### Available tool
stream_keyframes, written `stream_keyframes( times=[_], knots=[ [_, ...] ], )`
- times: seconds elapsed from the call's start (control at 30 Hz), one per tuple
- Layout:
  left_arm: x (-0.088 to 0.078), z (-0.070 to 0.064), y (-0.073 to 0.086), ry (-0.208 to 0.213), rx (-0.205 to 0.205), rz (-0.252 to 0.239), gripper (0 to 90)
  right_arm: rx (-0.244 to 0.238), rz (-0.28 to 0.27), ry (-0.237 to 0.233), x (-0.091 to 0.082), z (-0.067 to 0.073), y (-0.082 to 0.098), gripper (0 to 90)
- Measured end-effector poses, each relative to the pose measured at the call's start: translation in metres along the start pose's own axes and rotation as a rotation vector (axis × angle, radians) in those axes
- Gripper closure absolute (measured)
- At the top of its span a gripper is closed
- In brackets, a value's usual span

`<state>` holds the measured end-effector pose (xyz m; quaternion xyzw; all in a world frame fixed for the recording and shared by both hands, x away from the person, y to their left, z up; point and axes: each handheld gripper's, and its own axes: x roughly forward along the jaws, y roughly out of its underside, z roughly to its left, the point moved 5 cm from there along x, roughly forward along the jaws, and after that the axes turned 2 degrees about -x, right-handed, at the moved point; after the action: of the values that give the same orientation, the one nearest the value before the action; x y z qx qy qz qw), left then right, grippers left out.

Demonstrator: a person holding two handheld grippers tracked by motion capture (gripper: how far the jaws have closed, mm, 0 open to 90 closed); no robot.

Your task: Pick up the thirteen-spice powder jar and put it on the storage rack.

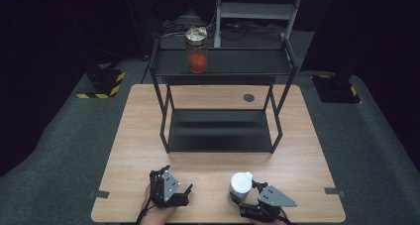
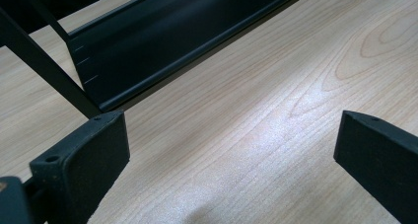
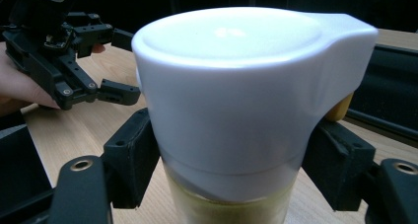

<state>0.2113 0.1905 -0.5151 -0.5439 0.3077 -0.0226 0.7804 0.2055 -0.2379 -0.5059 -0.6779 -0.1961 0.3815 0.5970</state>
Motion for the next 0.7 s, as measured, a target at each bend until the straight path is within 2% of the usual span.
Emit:
stream_keyframes(
  times=[0.43, 0.7],
  knots=[
    [-0.0002, 0.0012, 0.0004, 0.005, -0.010, -0.003, 0.7, -0.022, -0.029, -0.001, 0.0018, 0.0000, 0.0052, 29.1],
    [-0.0006, 0.0024, 0.0010, 0.009, -0.016, -0.007, 0.6, -0.019, -0.045, 0.043, -0.0024, -0.0035, 0.0056, 29.2]
  ],
)
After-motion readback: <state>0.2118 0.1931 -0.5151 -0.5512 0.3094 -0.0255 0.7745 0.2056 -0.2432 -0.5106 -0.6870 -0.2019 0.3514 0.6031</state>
